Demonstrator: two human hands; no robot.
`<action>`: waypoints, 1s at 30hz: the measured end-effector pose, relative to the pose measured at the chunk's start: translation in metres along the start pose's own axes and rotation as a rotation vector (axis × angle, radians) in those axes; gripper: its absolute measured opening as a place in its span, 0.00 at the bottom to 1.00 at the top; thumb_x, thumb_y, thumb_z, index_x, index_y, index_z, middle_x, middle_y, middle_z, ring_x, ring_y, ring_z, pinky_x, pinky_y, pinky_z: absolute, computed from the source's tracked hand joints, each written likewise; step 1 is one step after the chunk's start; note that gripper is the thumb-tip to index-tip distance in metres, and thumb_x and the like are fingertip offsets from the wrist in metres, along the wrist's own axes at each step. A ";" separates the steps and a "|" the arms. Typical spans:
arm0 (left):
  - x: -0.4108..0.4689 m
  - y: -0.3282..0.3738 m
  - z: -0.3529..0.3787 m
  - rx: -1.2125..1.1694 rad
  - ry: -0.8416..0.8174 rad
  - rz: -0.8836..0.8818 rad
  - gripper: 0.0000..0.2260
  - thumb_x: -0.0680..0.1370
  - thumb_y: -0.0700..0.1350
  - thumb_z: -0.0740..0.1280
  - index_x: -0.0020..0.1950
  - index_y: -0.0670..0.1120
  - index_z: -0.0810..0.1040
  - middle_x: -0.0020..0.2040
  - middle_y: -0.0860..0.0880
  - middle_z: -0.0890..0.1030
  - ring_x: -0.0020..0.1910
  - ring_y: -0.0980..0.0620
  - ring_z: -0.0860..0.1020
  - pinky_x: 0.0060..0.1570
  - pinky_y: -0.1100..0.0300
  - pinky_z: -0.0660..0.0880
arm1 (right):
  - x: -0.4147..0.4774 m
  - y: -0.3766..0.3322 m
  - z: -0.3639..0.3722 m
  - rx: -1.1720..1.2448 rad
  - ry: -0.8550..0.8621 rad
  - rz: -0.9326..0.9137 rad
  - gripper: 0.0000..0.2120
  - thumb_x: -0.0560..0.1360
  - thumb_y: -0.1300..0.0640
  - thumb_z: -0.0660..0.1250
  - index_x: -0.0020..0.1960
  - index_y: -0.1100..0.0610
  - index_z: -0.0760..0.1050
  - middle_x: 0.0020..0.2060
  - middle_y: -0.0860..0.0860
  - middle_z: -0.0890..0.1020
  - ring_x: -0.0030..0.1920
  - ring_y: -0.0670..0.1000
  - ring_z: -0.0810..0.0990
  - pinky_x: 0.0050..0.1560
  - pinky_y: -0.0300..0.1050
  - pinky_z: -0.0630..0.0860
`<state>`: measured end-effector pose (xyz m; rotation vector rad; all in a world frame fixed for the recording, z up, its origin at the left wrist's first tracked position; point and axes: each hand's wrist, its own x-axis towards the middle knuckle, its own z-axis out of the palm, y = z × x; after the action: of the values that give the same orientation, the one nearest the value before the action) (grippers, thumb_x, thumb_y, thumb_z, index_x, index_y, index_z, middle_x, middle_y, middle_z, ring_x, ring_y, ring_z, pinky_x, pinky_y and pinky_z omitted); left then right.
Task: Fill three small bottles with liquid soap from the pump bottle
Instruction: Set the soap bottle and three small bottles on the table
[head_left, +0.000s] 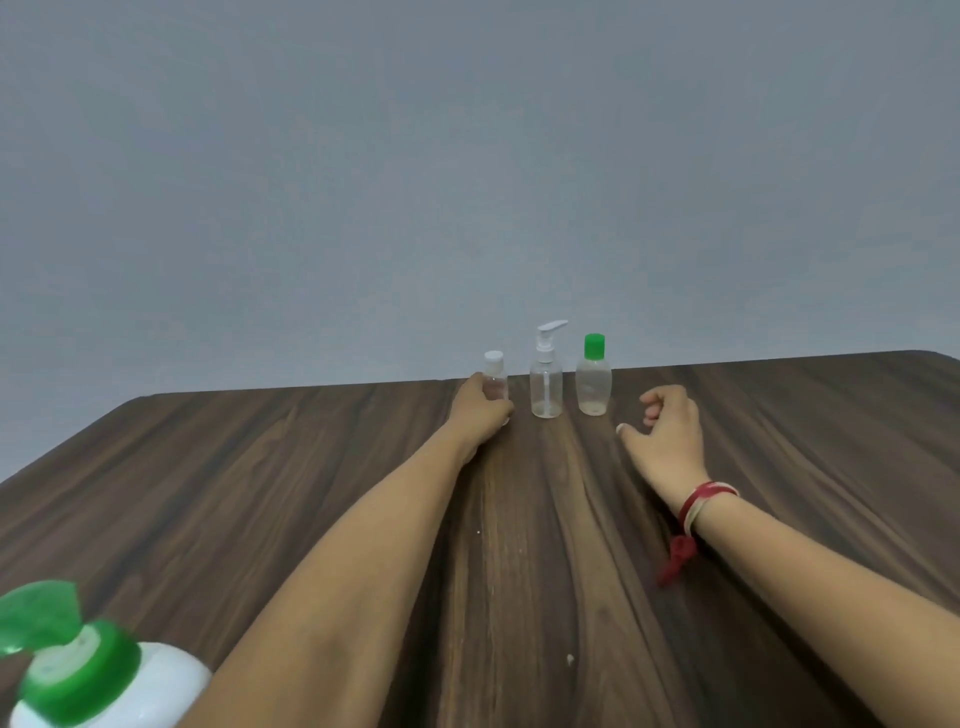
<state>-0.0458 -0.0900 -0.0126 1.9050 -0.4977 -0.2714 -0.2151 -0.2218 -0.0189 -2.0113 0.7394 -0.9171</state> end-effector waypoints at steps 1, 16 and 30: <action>-0.005 -0.002 -0.001 -0.014 0.015 -0.006 0.11 0.74 0.36 0.66 0.53 0.48 0.72 0.49 0.49 0.76 0.49 0.52 0.76 0.56 0.53 0.77 | 0.002 0.001 0.000 0.000 -0.004 0.010 0.20 0.71 0.64 0.70 0.60 0.60 0.68 0.53 0.53 0.68 0.51 0.51 0.72 0.54 0.44 0.71; -0.014 0.001 0.012 -0.208 0.068 0.047 0.15 0.65 0.41 0.79 0.41 0.46 0.73 0.42 0.55 0.76 0.39 0.61 0.73 0.37 0.65 0.71 | 0.059 -0.004 0.032 0.208 -0.327 0.080 0.45 0.61 0.60 0.80 0.72 0.55 0.60 0.68 0.55 0.68 0.68 0.55 0.67 0.65 0.49 0.67; 0.006 -0.006 0.025 -0.176 -0.011 0.173 0.14 0.62 0.41 0.80 0.38 0.45 0.76 0.38 0.46 0.80 0.38 0.51 0.78 0.41 0.54 0.76 | 0.066 -0.003 0.045 0.447 -0.470 0.096 0.18 0.68 0.67 0.74 0.57 0.61 0.78 0.49 0.55 0.82 0.48 0.49 0.80 0.41 0.33 0.77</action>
<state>-0.0494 -0.1122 -0.0274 1.6790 -0.6216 -0.2061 -0.1405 -0.2508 -0.0132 -1.6799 0.3274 -0.4681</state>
